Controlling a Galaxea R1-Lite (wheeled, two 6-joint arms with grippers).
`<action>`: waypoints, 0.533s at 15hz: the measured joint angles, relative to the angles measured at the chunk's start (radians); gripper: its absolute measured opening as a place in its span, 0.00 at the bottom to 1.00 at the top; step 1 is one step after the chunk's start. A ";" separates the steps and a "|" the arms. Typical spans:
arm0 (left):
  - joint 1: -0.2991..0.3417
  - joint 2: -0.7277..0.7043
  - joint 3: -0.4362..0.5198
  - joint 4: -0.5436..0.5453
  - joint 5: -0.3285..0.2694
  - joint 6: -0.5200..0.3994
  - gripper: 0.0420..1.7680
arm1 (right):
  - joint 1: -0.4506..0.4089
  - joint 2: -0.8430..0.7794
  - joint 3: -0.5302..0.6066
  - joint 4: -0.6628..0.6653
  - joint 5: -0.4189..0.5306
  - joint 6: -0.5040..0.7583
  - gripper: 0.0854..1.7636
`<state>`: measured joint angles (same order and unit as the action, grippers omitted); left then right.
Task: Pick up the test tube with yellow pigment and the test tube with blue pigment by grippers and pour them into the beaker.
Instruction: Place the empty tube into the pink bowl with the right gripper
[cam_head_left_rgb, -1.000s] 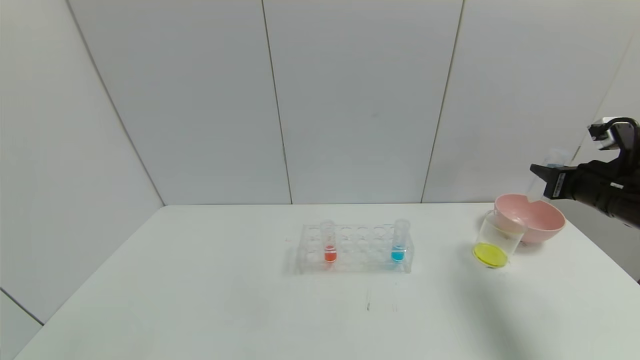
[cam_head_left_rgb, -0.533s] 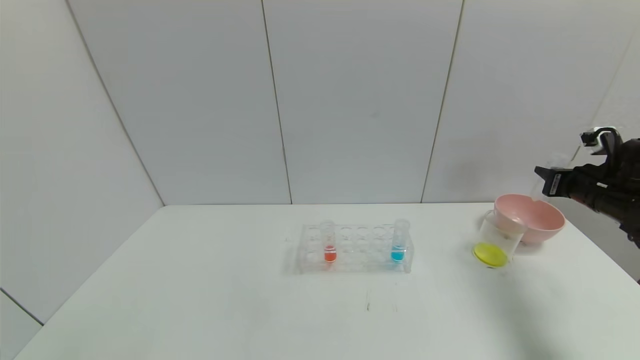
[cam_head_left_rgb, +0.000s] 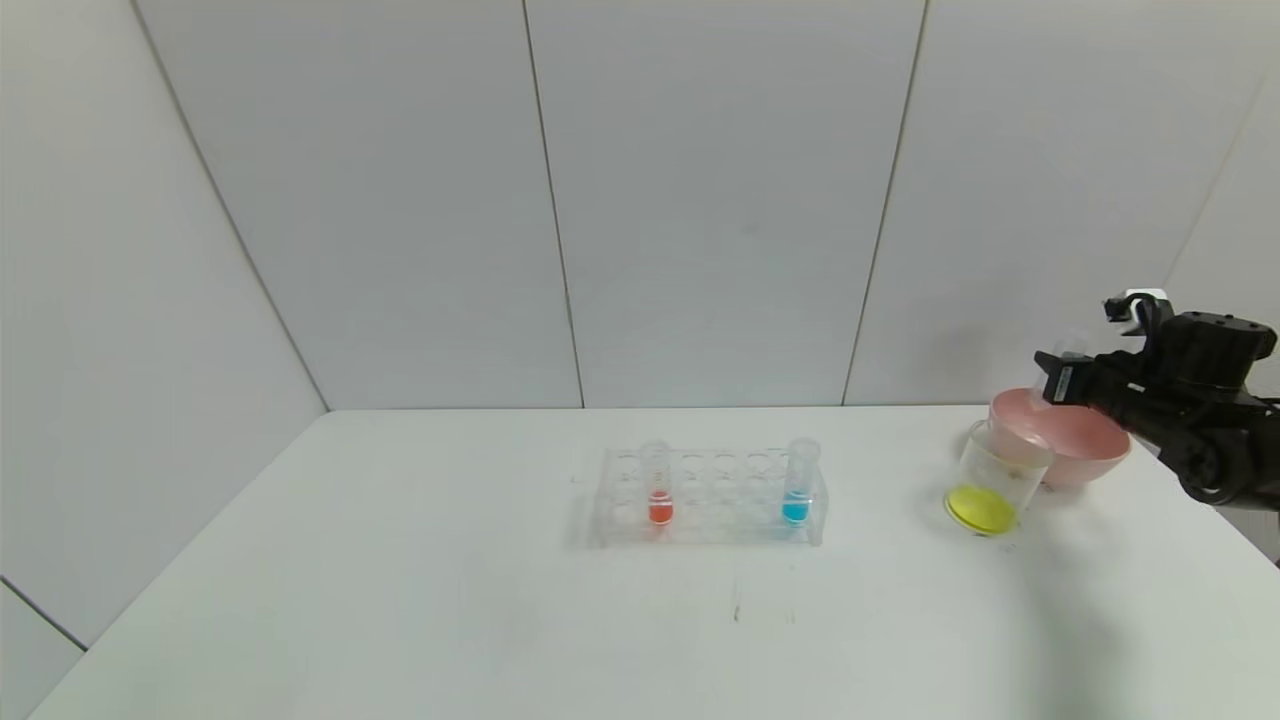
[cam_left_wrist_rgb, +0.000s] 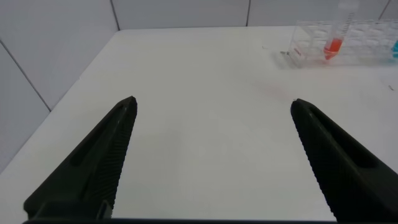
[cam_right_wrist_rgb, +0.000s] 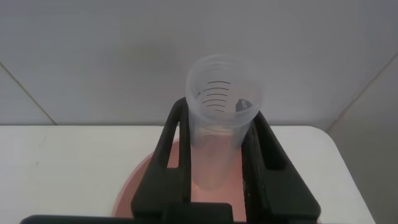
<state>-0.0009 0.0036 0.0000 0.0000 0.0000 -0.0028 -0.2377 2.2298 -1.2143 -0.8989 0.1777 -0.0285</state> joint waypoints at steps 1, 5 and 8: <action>0.000 0.000 0.000 0.000 0.000 0.000 1.00 | 0.003 0.017 -0.010 0.000 0.001 -0.001 0.26; 0.000 0.000 0.000 0.000 0.000 0.000 1.00 | 0.011 0.062 -0.053 0.000 0.001 -0.003 0.26; 0.000 0.000 0.000 0.000 0.000 0.000 1.00 | 0.016 0.082 -0.070 -0.003 0.000 -0.004 0.46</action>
<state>-0.0004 0.0036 0.0000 0.0000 0.0000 -0.0028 -0.2213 2.3121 -1.2840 -0.9019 0.1781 -0.0328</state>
